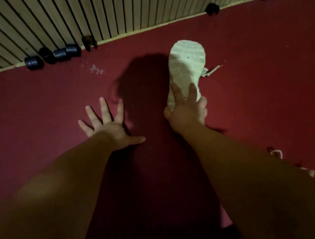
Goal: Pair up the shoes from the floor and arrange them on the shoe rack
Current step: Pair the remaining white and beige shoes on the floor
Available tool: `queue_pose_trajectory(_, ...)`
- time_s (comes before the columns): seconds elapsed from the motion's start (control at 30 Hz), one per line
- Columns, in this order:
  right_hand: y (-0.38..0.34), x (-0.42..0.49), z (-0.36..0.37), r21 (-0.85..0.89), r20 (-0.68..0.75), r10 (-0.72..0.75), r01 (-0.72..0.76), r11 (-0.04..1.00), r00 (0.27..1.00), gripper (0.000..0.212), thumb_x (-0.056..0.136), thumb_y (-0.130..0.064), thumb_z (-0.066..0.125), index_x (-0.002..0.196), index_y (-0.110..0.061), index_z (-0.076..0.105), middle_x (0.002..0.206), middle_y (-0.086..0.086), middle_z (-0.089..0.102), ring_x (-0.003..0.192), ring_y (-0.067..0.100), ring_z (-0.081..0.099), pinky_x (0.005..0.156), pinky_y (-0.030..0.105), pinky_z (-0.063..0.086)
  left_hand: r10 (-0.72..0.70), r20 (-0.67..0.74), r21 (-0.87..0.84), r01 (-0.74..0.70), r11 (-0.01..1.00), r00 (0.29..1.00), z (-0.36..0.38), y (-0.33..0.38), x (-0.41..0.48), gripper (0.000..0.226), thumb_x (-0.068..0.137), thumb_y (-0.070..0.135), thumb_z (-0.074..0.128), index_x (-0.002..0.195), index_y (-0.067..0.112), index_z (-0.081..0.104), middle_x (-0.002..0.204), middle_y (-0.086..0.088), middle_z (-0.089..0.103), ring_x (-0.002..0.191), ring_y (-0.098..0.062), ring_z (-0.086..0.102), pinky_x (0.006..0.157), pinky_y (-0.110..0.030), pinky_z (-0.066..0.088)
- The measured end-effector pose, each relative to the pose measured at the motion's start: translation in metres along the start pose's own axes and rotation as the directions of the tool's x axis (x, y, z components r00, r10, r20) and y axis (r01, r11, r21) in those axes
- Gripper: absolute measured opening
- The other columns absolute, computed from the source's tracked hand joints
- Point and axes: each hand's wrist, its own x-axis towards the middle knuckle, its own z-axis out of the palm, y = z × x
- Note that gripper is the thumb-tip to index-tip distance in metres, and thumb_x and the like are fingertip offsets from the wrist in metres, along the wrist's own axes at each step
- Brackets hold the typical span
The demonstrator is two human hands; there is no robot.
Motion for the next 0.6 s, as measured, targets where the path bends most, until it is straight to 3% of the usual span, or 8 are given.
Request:
queue_pose_trajectory(0.23, 0.003, -0.057, -0.002, 0.16, -0.057, -0.03, 0.038, 0.986, 0.998, 0.066, 0.088, -0.035, 0.055, 0.145, -0.041, 0.023, 0.154, 0.0, -0.001, 0.129, 0.032, 0.024, 0.108, 0.047, 0.028, 0.079, -0.119, 0.08, -0.07, 0.994, 0.99, 0.015, -0.035, -0.043, 0.109, 0.077, 0.071, 0.053, 0.146, 0.034, -0.023, 0.152, -0.01, -0.033, 0.139, -0.036, -0.029, 0.112, -0.055, -0.013)
queue_pose_trajectory(0.47, -0.005, -0.125, 0.001, 0.202, -0.172, -0.064, 0.099, 0.974, 0.983, 0.074, 0.083, -0.034, 0.062, 0.145, -0.039, 0.022, 0.153, 0.0, 0.005, 0.128, 0.031, 0.027, 0.108, 0.047, 0.026, 0.12, -0.202, 0.181, -0.083, 0.98, 0.972, 0.02, -0.07, -0.103, 0.104, 0.081, 0.066, 0.053, 0.146, 0.033, -0.022, 0.151, -0.009, -0.034, 0.137, -0.036, -0.033, 0.111, -0.057, -0.015)
queue_pose_trajectory(0.6, -0.009, -0.182, 0.003, 0.216, -0.241, -0.173, 0.226, 0.95, 0.955, 0.078, 0.082, -0.038, 0.062, 0.147, -0.038, 0.017, 0.15, 0.002, 0.008, 0.128, 0.03, 0.029, 0.104, 0.047, 0.034, 0.119, -0.312, 0.137, -0.079, 0.987, 0.943, 0.03, -0.087, -0.153, 0.106, 0.081, 0.064, 0.055, 0.145, 0.035, -0.024, 0.153, -0.009, -0.031, 0.139, -0.035, -0.03, 0.113, -0.055, -0.013)
